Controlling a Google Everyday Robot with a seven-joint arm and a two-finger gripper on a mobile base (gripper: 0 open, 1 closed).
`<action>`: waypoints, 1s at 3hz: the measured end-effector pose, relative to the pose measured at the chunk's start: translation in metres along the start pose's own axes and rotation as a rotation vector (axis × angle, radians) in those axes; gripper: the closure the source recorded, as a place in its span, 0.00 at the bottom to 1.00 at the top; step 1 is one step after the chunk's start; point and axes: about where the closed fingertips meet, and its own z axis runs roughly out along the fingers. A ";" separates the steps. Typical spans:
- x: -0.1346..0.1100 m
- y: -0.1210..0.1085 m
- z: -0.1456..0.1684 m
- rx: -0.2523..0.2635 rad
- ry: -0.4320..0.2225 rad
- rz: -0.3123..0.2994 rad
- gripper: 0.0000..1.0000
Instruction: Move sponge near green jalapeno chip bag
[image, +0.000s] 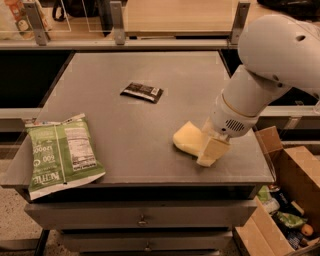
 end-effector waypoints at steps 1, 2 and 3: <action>-0.009 0.001 -0.003 -0.006 -0.010 -0.012 0.87; -0.029 -0.002 -0.010 -0.007 -0.028 -0.042 0.99; -0.055 -0.004 -0.012 -0.015 -0.043 -0.084 1.00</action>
Offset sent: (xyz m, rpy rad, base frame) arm 0.0177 0.0420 0.0317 0.0493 -0.0234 0.0748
